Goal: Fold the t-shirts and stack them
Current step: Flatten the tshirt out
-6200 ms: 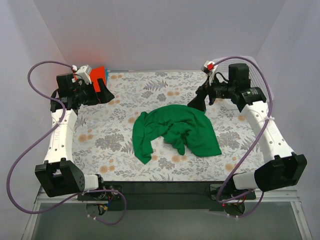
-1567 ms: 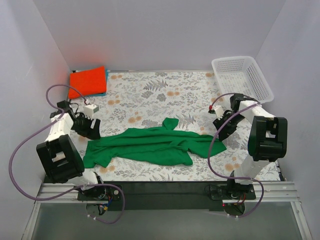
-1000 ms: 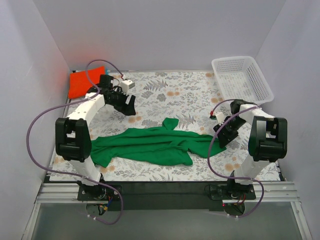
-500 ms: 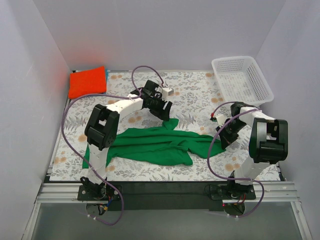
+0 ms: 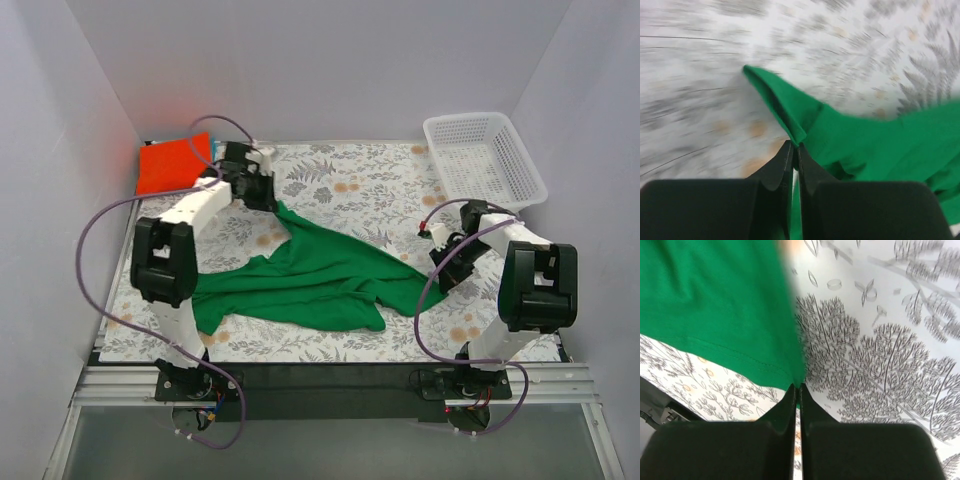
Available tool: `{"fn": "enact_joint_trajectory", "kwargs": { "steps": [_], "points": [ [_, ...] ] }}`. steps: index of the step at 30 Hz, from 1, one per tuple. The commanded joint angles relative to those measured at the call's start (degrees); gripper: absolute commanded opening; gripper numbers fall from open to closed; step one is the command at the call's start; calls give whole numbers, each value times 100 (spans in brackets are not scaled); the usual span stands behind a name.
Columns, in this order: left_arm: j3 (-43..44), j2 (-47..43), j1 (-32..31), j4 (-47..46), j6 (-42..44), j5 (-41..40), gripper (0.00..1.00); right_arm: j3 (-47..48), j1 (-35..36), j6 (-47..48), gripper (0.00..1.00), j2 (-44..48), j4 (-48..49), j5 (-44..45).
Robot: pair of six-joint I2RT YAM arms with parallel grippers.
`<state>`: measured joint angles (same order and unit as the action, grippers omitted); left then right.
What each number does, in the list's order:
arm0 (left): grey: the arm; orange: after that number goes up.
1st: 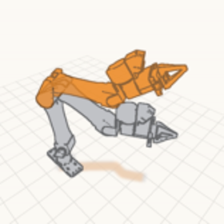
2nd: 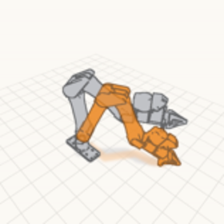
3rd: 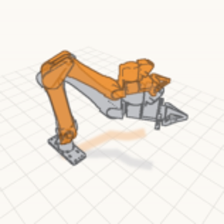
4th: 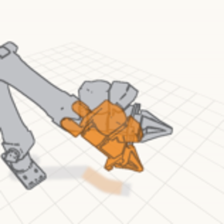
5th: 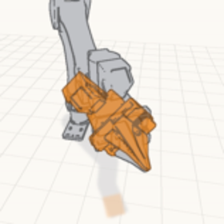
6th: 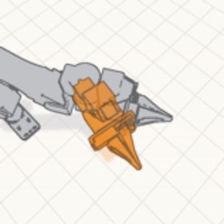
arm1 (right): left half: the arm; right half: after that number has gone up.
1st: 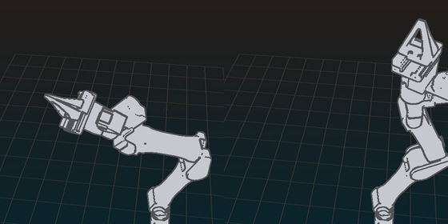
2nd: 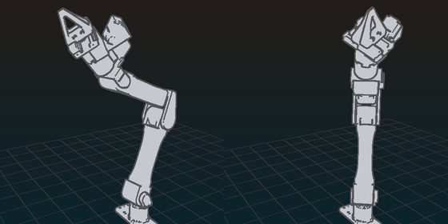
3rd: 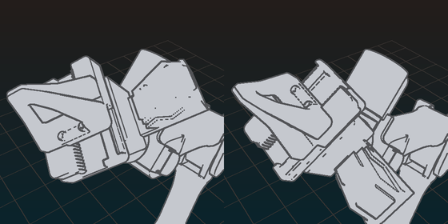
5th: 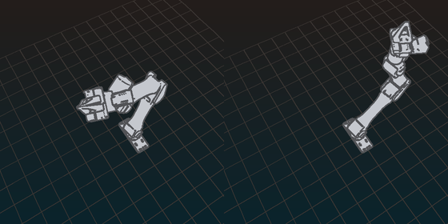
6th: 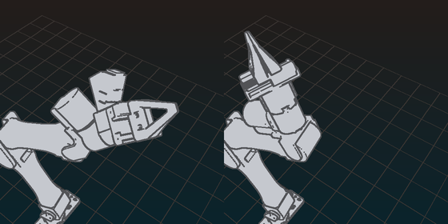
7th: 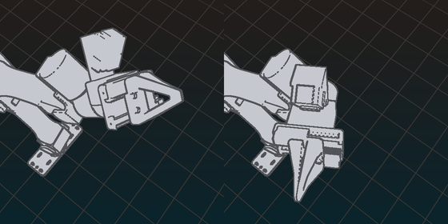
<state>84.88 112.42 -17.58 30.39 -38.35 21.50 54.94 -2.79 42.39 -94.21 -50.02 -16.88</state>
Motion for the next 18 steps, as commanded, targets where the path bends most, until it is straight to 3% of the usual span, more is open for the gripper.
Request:
{"fn": "enact_joint_trajectory", "kwargs": {
  "steps": [1, 5, 10, 11, 12, 15, 18],
  "points": [
    [-129, -1291, 659, 54, 283, -190, 0, 359, 234, 7, 1, 132, -60, -534],
    [-104, -1653, 292, 299, 565, -224, 0, 474, 674, -73, 1, -35, -96, -755],
    [257, -1154, -1076, 388, 478, -830, 0, 220, 736, 93, 1, 8, -87, -484],
    [318, -1022, -1289, 493, 443, -918, 5, 158, 649, 137, 1, 78, -96, -439],
    [414, -890, -1639, 555, 460, -919, 22, 71, 578, 173, 1, 96, -104, -404],
    [415, -625, -1871, 661, 337, -648, 57, 0, 332, 322, 1, 193, -148, -272],
    [450, -695, -1741, 556, 310, -699, 61, -123, 340, 393, 1, 298, -157, -157]
  ]
}}
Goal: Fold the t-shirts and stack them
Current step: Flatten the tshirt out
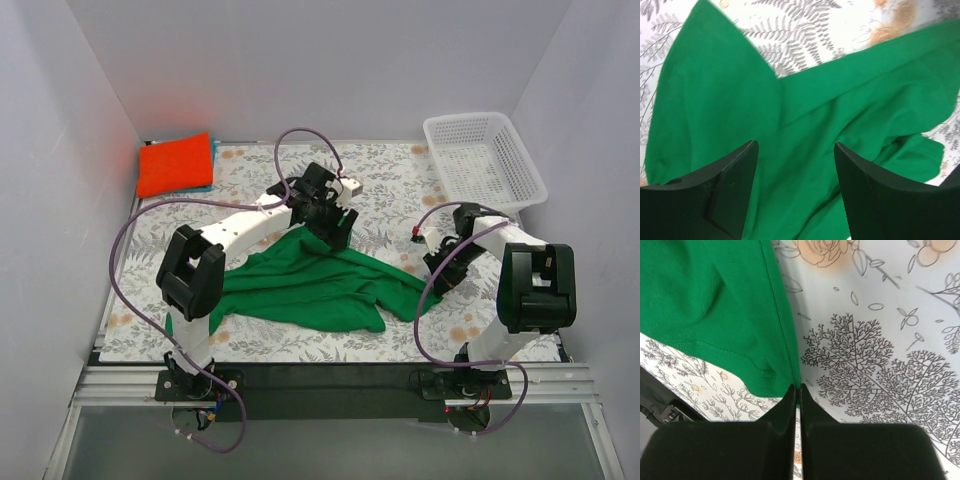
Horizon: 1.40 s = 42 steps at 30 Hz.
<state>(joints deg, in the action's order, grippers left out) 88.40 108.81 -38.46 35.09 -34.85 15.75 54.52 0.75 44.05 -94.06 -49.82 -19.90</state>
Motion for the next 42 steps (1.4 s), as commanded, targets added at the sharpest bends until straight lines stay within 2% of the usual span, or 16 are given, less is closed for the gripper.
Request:
{"fn": "enact_joint_trajectory", "kwargs": {
  "steps": [1, 6, 9, 11, 13, 15, 19, 24, 29, 36, 38, 42],
  "points": [
    [98, -369, 417, 7, -5, -159, 62, -143, -14, 244, 1, 300, -186, 136],
    [616, -28, 1111, -169, 206, 182, 57, -249, -14, 270, 1, 274, -186, 197],
    [1082, 490, 1209, -169, 531, 349, 46, -328, -23, 271, 1, 257, -177, 223],
    [1388, 745, 1200, -204, 690, 560, 44, -354, -14, 262, 1, 265, -168, 241],
    [1653, 1132, 1191, -204, 830, 1086, 45, -363, -23, 227, 1, 292, -194, 224],
    [1942, 1439, 1174, -143, 1014, 1473, 51, -381, -171, 209, 1, 327, -186, 223],
    [1953, 1712, 1113, -371, 1322, 1729, 57, -372, -190, 174, 1, 397, -186, 232],
    [1813, 1933, 929, -740, 1612, 1634, 60, -311, -207, 95, 1, 353, -186, 171],
    [1426, 1986, 726, -1232, 1955, 1107, 67, -197, -207, 7, 1, 310, -186, 57],
    [1320, 2196, 576, -1646, 2149, 632, 67, -3, -207, -63, 1, 187, -212, 13],
    [1338, 2267, 559, -1646, 2237, 596, 66, 32, -207, -81, 1, 160, -221, -14],
    [1198, 2320, 480, -1637, 2448, 482, 54, 164, -207, -116, 1, 46, -212, -23]
  ]
}}
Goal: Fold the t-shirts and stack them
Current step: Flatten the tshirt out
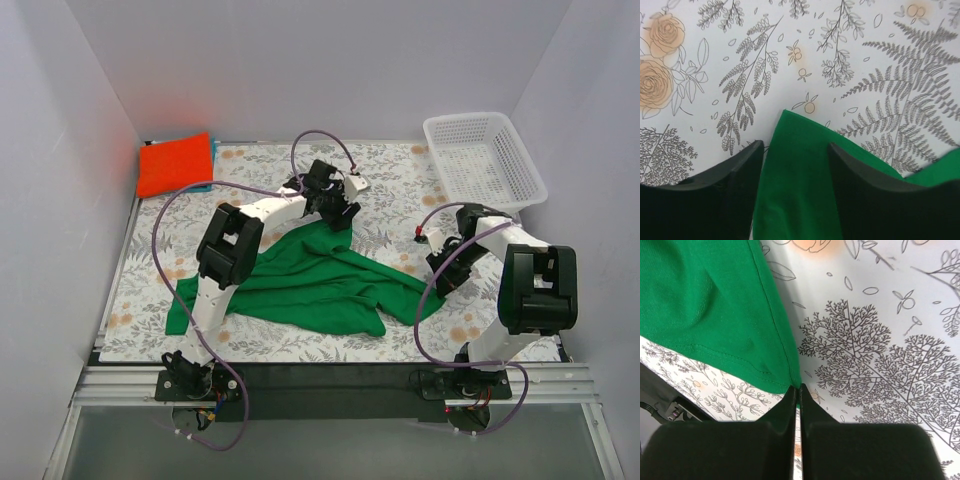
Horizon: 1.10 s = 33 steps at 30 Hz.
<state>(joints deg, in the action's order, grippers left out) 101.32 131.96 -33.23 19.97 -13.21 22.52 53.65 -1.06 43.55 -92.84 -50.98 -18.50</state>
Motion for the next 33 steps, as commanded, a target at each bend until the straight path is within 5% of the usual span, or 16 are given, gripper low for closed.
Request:
{"fn": "enact_joint_trajectory", "kwargs": {
  "steps": [1, 9, 14, 16, 19, 29, 33],
  "points": [
    [-251, -38, -34, -116, 380, -257, 49, 330, -26, -66, 1, -138, -96, -180],
    [-631, -179, 501, -107, 355, -573, 1, 1050, -26, -329, 4, -647, -140, -382],
    [-701, -346, 923, 16, 302, -495, 0, 1367, -26, -435, 71, -692, -193, -567],
    [-727, -417, 1038, 77, 302, -424, 0, 1438, -26, -487, 80, -718, -184, -602],
    [-859, -505, 1082, 69, 311, -398, 0, 1569, -26, -602, 81, -867, -175, -733],
    [-939, -549, 1108, 69, 275, -407, 0, 1438, -96, -480, 53, -1070, -649, -1181],
    [-912, -522, 1117, 60, 275, -407, 0, 1315, -350, -260, 50, -1139, -1158, -1507]
  ]
}}
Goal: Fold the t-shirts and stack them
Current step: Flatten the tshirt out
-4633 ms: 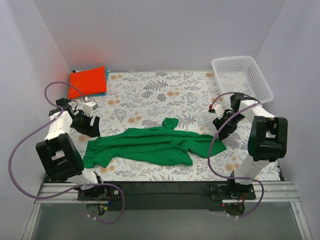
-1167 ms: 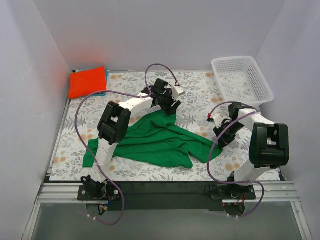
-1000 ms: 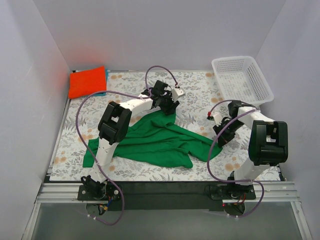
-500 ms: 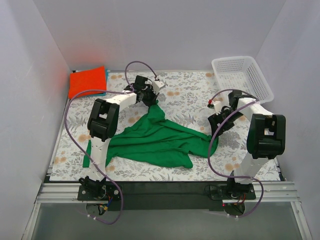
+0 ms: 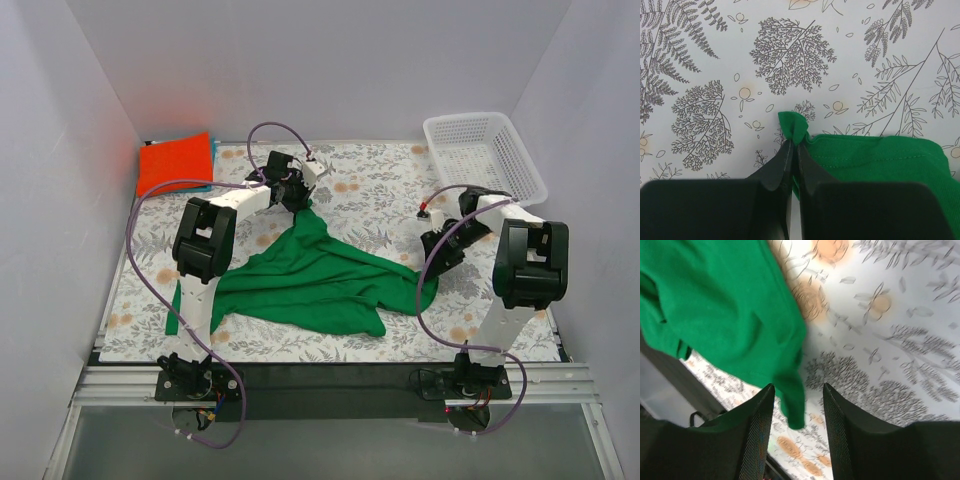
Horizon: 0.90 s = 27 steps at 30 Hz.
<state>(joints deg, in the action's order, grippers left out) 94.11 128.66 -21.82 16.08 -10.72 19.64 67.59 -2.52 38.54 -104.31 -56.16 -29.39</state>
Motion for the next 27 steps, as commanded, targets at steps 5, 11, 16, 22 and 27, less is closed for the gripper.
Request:
{"fn": "enact_joint_trajectory", "kwargs": {
  "steps": [5, 11, 16, 22, 27],
  "points": [
    [-165, -183, -24, 440, 0, -127, 0, -176, -512, 575, 57, -168, -905, -559],
    [-138, -131, -32, 449, -35, -153, 0, -176, -538, 672, 51, -265, -827, -700],
    [-24, -113, 11, 501, -280, -57, 0, -141, -538, 497, 40, -458, -589, -718],
    [318, -253, 590, 870, -764, 382, 0, 270, -539, 233, 1, -169, -343, -454],
    [661, -718, 1504, 985, -1291, 910, 0, 1325, -539, 13, 1, 183, -308, -235]
  ]
}}
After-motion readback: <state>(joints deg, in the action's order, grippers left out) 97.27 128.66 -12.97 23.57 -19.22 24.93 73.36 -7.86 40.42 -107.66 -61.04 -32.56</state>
